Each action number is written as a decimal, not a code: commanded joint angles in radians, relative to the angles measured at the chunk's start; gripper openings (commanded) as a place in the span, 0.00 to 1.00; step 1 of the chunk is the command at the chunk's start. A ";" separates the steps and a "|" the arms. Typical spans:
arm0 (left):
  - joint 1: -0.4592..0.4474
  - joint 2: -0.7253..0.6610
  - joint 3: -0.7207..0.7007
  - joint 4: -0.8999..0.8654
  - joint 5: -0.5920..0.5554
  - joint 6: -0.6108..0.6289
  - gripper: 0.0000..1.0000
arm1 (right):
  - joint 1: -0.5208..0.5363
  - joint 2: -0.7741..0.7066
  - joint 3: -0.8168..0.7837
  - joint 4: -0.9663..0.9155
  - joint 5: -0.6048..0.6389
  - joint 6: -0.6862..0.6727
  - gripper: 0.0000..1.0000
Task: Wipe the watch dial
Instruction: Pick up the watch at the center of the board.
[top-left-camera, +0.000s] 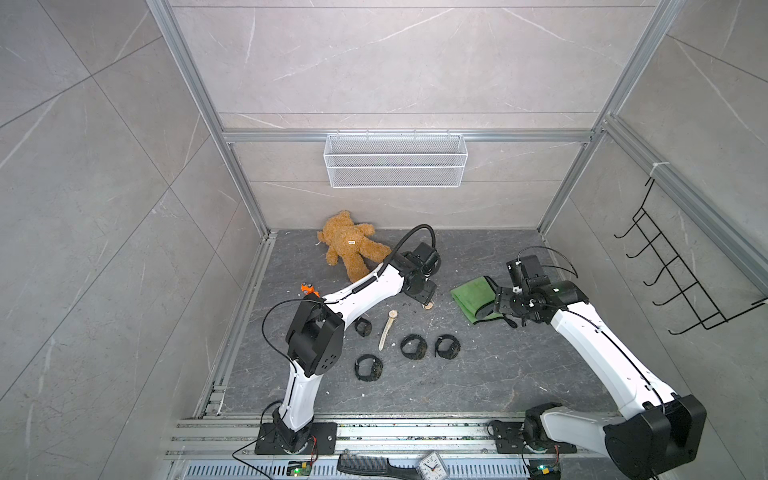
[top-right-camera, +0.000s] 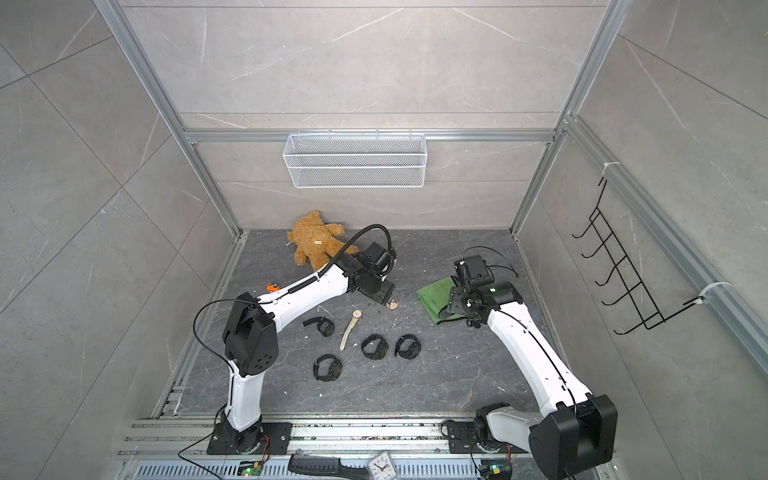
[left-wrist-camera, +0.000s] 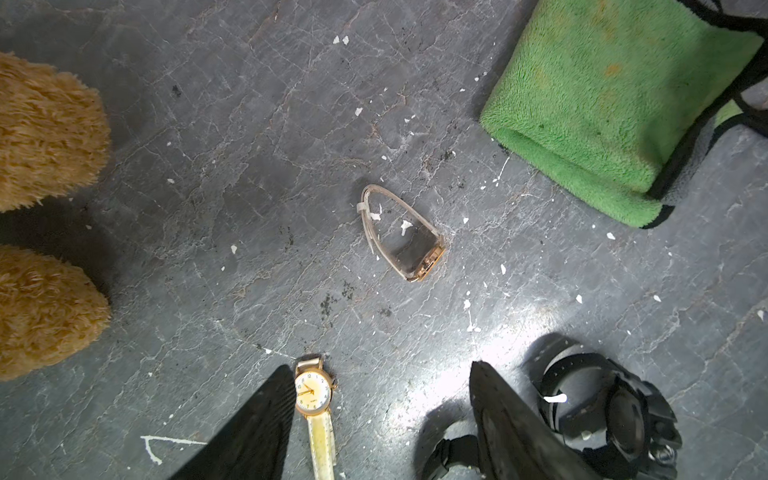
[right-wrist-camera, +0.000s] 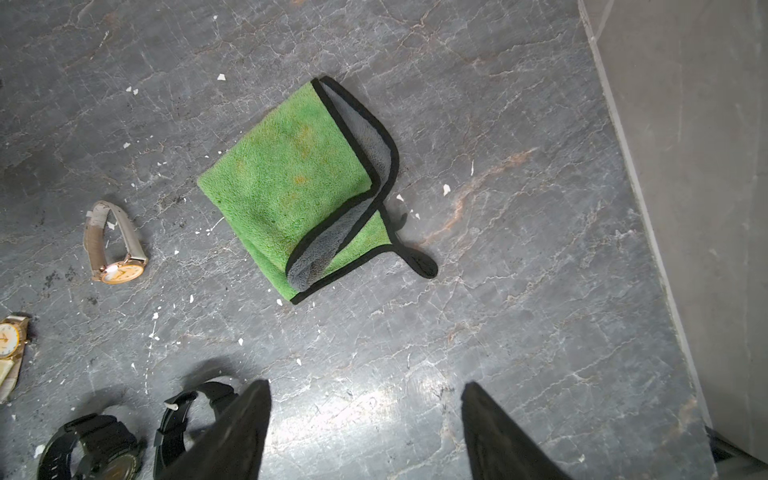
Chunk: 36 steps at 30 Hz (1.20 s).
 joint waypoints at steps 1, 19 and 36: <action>-0.020 0.043 0.088 -0.059 -0.057 -0.085 0.69 | 0.007 -0.025 -0.008 -0.028 0.015 0.041 0.75; -0.070 -0.053 -0.037 -0.082 0.065 -0.042 0.65 | 0.007 -0.066 -0.044 -0.056 0.010 0.045 0.75; -0.248 -0.277 -0.350 0.029 0.201 0.118 0.60 | 0.007 -0.106 -0.022 -0.160 -0.011 0.029 0.75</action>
